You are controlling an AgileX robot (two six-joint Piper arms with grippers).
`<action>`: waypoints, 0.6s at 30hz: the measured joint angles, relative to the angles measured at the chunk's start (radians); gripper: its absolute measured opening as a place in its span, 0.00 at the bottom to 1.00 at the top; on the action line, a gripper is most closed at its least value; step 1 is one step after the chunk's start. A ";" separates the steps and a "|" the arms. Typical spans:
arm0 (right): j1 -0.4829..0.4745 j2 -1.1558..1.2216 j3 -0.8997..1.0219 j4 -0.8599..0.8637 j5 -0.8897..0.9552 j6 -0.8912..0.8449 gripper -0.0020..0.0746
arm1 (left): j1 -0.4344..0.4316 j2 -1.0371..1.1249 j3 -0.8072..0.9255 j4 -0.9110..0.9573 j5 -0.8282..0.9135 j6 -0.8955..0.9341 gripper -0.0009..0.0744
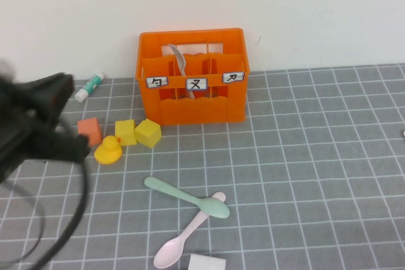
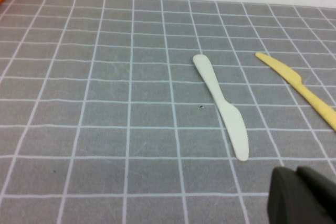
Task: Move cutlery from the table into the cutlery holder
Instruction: Pick up the spoon
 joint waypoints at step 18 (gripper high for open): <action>0.000 0.000 0.000 0.000 0.000 0.000 0.02 | 0.000 -0.397 0.089 -0.020 0.445 -0.012 0.01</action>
